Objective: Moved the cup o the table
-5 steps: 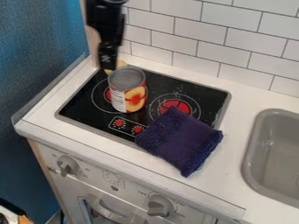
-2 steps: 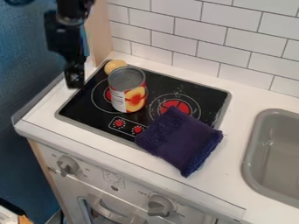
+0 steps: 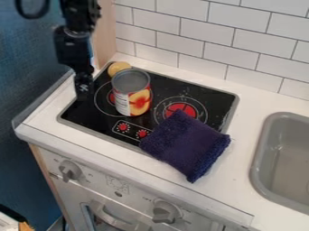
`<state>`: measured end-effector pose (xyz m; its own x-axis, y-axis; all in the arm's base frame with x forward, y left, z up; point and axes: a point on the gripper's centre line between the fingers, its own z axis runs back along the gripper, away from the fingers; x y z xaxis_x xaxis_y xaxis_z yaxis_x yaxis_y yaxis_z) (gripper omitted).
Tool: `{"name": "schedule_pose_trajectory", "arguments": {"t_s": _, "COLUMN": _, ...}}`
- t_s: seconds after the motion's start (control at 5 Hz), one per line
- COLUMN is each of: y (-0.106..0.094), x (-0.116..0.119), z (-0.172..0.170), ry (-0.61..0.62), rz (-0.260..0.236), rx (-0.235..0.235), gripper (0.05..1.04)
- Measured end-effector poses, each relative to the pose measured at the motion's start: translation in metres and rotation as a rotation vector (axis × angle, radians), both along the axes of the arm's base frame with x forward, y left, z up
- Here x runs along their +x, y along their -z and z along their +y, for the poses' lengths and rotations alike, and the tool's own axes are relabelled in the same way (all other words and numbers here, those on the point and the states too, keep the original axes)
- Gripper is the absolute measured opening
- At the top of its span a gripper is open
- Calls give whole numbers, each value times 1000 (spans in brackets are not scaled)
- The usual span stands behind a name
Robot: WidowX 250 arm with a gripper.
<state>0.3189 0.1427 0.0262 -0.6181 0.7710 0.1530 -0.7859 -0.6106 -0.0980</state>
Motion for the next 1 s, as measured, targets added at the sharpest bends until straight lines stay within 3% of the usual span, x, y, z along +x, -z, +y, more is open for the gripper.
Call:
{"name": "schedule_pose_trajectory", "arguments": {"t_s": 0.6, "y": 13, "x": 43, "z": -57, "ry": 62, "rz": -47, "rx": -31, "gripper": 999}}
{"name": "schedule_pose_trajectory", "arguments": {"t_s": 1.0, "y": 10, "x": 67, "z": -113, "ry": 222, "rz": -82, "rx": -89, "gripper": 999}}
